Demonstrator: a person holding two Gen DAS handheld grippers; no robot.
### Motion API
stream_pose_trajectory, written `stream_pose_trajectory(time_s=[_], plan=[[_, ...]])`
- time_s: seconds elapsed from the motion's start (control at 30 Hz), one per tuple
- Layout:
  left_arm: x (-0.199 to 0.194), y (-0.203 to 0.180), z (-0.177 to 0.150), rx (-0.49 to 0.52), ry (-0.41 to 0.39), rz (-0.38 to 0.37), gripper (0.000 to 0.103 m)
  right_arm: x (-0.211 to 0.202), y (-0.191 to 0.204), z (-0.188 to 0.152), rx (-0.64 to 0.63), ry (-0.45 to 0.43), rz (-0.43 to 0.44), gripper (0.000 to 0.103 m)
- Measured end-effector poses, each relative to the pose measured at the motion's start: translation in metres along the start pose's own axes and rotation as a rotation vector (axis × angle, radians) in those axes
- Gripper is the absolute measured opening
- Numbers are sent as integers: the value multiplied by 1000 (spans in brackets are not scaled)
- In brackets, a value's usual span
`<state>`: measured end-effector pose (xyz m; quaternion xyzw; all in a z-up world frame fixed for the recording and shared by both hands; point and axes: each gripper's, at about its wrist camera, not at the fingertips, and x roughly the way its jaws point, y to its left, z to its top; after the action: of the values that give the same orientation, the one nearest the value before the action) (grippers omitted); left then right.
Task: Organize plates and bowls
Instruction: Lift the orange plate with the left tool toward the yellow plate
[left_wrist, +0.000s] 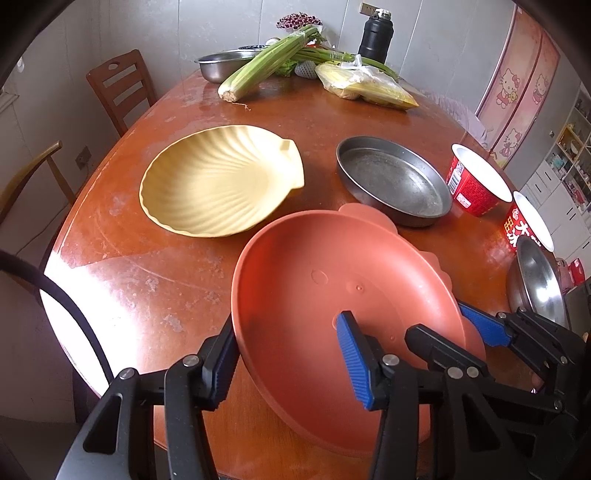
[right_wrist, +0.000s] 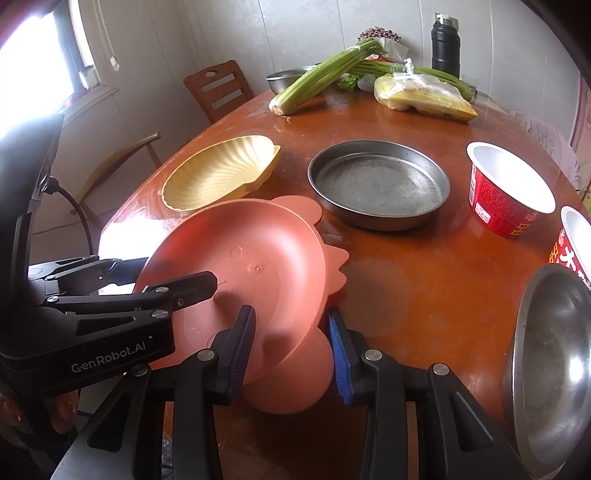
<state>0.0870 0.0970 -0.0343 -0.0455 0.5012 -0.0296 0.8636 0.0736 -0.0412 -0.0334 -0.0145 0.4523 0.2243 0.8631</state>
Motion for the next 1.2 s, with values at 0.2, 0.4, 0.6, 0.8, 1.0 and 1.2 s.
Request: stream_pose_trajectory(time_s=[0.2, 0.4, 0.6, 0.8, 1.0, 1.2], plan=[[-8, -2, 0, 2, -12, -3, 51, -6, 1, 0, 0, -17, 4, 41], [-18, -2, 0, 5, -35, -1, 51, -15, 4, 2, -7, -44, 4, 41], [-29, 5, 8, -3, -67, 3, 51, -18, 12, 9, -23, -68, 4, 41], [-37, 14, 20, -6, -91, 33, 52, -14, 21, 20, -35, -72, 13, 41], [-37, 28, 34, -25, -97, 37, 52, -9, 28, 39, -42, -81, 23, 41], [-36, 42, 54, -42, -113, 56, 52, -1, 37, 61, -50, -91, 30, 41]])
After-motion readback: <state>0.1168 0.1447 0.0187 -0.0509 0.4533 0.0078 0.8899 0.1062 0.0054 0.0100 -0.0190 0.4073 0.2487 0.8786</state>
